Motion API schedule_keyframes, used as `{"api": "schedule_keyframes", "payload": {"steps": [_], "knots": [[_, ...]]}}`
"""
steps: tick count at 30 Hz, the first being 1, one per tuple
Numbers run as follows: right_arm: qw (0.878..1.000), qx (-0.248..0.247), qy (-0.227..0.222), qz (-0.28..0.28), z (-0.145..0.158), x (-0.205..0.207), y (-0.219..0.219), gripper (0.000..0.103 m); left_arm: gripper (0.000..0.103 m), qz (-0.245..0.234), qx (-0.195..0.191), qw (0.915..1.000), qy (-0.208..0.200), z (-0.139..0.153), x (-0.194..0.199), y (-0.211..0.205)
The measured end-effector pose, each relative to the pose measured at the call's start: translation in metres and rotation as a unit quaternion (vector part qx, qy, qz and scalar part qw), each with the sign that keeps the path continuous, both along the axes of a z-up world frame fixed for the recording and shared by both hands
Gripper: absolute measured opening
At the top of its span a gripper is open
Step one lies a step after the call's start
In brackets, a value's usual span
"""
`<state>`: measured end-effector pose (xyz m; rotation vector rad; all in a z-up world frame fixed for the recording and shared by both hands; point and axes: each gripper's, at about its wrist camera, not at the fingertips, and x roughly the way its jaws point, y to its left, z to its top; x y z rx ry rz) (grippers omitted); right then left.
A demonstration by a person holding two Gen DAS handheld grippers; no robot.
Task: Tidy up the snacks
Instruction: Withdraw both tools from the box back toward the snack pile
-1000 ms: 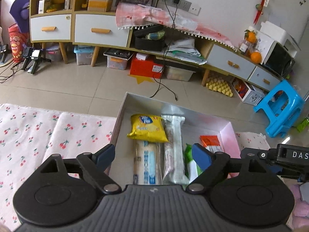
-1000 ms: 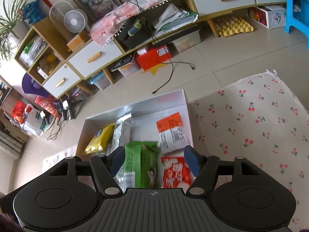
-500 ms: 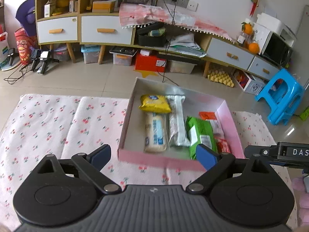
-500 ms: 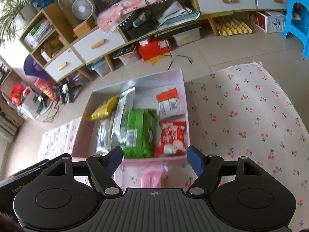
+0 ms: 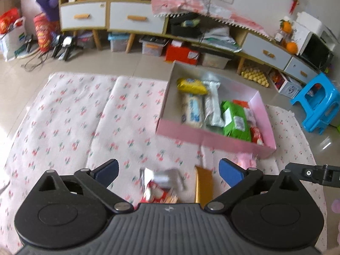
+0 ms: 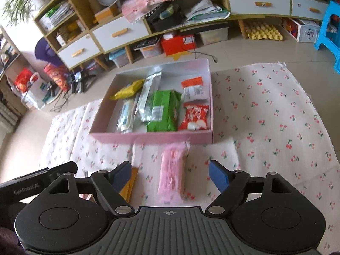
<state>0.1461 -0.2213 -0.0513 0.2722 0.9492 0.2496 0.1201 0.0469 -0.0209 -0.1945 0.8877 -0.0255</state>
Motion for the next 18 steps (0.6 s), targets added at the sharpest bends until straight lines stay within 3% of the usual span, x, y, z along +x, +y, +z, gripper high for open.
{"api": "schedule_keyframes", "payload": {"steps": [9, 18], "knots": [[1.0, -0.007, 0.0, 0.019, -0.009, -0.023, 0.011, 0.083, 0.102, 0.015, 0.02, 0.9994, 0.025, -0.012, -0.022, 0.014], [0.999, -0.019, 0.027, 0.038, -0.024, -0.028, 0.013, 0.083, 0.102, 0.005, 0.005, 0.9995, 0.03, -0.021, -0.028, 0.028]]}}
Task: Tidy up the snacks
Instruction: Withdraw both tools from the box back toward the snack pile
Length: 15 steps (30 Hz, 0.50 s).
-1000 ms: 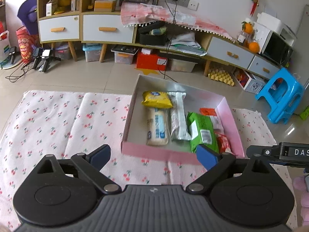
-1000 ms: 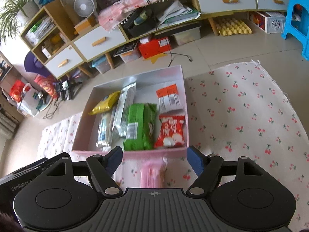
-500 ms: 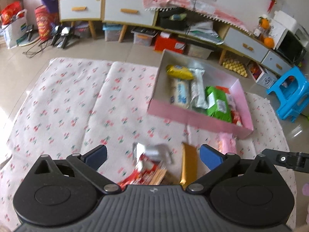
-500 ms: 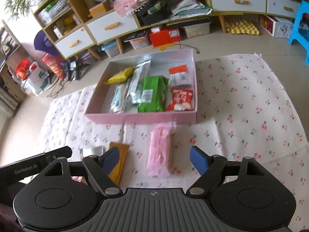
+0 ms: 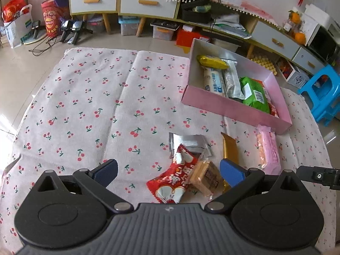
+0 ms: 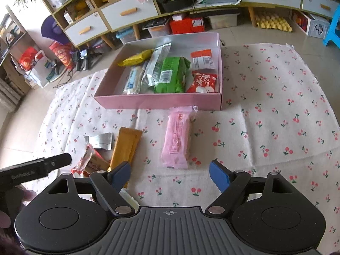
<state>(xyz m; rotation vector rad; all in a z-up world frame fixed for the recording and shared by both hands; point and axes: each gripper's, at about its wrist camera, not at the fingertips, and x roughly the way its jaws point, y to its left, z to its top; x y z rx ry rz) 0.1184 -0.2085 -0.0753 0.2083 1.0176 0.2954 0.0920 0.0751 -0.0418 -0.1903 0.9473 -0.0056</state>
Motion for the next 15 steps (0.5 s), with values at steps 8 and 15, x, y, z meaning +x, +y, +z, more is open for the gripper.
{"api": "schedule_keyframes", "payload": {"steps": [8, 15], "knots": [[0.999, -0.04, -0.002, -0.001, -0.014, 0.011, 0.002, 0.087, 0.101, -0.019, 0.031, 0.9993, -0.006, -0.013, 0.009, 0.009], [0.999, -0.052, 0.009, -0.011, -0.027, 0.023, 0.003, 0.087, 0.091, -0.025, 0.003, 0.9995, 0.021, -0.016, 0.011, 0.026]]}}
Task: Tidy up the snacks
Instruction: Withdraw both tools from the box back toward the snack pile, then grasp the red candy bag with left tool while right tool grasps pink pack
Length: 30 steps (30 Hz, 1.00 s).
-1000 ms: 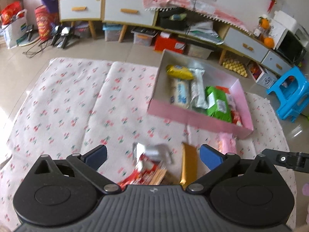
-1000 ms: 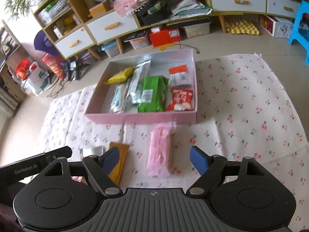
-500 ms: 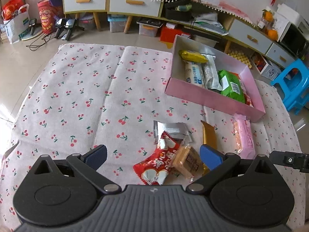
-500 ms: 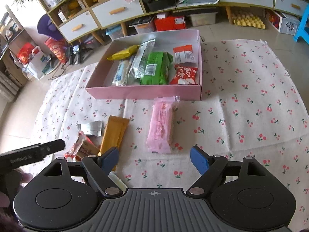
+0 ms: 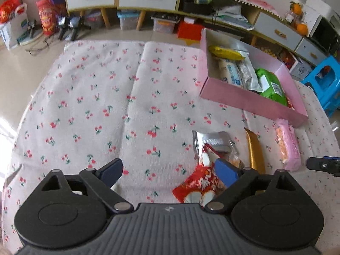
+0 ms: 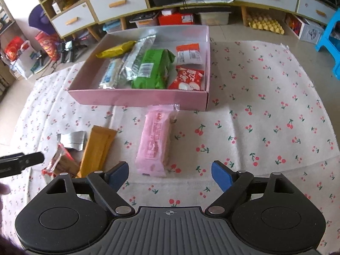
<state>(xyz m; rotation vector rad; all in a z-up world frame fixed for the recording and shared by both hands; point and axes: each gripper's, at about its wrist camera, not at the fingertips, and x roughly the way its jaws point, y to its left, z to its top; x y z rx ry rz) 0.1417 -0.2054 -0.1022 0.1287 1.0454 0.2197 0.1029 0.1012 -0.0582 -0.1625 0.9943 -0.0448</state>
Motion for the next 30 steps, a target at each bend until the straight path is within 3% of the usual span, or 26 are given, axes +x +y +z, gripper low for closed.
{"api": "schedule_keyframes", "payload": {"steps": [3, 14, 20, 27, 30], "knots": [[1.0, -0.003, 0.004, 0.0, -0.006, 0.005, 0.004, 0.087, 0.087, -0.033, -0.01, 0.9994, 0.001, 0.002, -0.004, 0.0], [0.999, -0.025, -0.009, 0.024, -0.024, 0.011, 0.026, 0.087, 0.064, -0.172, 0.031, 0.9845, -0.017, -0.006, -0.022, -0.017], [0.999, -0.037, -0.032, 0.019, -0.029, 0.014, 0.032, 0.087, 0.053, -0.194, 0.064, 0.9788, -0.012, -0.016, -0.023, -0.031], [0.998, -0.057, -0.04, 0.009, -0.038, 0.02, 0.036, 0.085, 0.051, -0.206, 0.103, 0.9728, -0.024, -0.021, -0.022, -0.043], [0.997, -0.063, -0.041, 0.002, -0.041, 0.022, 0.036, 0.084, 0.046, -0.206, 0.107, 0.9723, -0.026, -0.022, -0.02, -0.043]]}}
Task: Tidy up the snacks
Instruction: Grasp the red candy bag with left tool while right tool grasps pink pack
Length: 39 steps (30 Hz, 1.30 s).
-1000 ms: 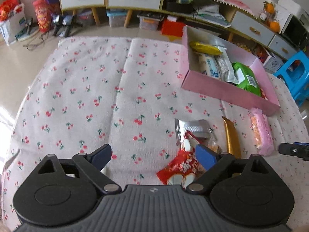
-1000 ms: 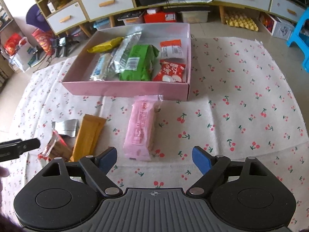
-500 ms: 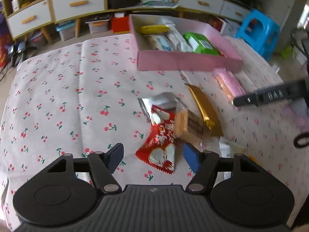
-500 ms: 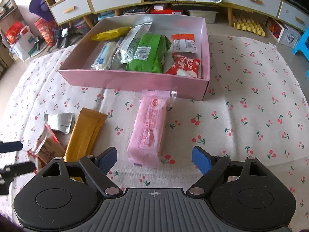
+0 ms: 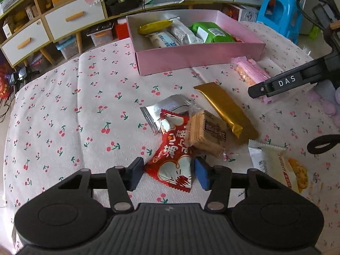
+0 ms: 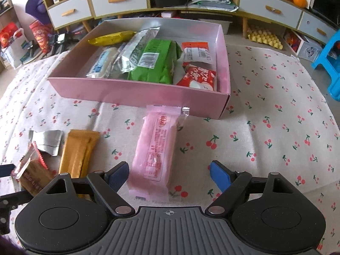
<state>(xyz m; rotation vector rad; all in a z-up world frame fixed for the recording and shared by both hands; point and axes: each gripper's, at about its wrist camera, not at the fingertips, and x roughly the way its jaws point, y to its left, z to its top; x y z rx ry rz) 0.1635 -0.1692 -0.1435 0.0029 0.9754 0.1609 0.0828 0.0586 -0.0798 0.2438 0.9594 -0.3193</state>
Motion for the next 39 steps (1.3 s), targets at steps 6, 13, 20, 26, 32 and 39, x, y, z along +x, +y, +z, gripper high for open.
{"api": "schedule_keyframes", "payload": {"steps": [6, 13, 20, 26, 32, 39], "knots": [[1.0, -0.007, -0.012, 0.0, 0.0, 0.0, 0.003, 0.078, 0.045, 0.001, -0.001, 1.0, 0.003, 0.001, 0.001, 0.001], [0.999, -0.006, -0.019, 0.025, 0.005, -0.003, 0.01, 0.042, 0.045, 0.019, 0.003, 0.9997, 0.014, 0.002, 0.003, 0.008], [1.0, 0.006, -0.009, 0.019, 0.007, -0.003, 0.006, 0.033, 0.045, 0.076, -0.021, 0.9965, 0.03, 0.008, 0.008, 0.031], [0.999, 0.036, 0.016, -0.006, 0.011, 0.0, -0.004, 0.032, 0.045, 0.122, -0.051, 0.9903, 0.043, 0.012, 0.012, 0.045], [0.994, 0.09, 0.046, -0.028, 0.015, 0.0, -0.015, 0.032, 0.045, 0.149, -0.075, 0.9846, 0.051, 0.014, 0.013, 0.051], [0.987, 0.141, 0.062, -0.037, 0.023, -0.002, -0.02, 0.032, 0.045, 0.166, -0.085, 0.9814, 0.047, 0.018, 0.014, 0.052]]}}
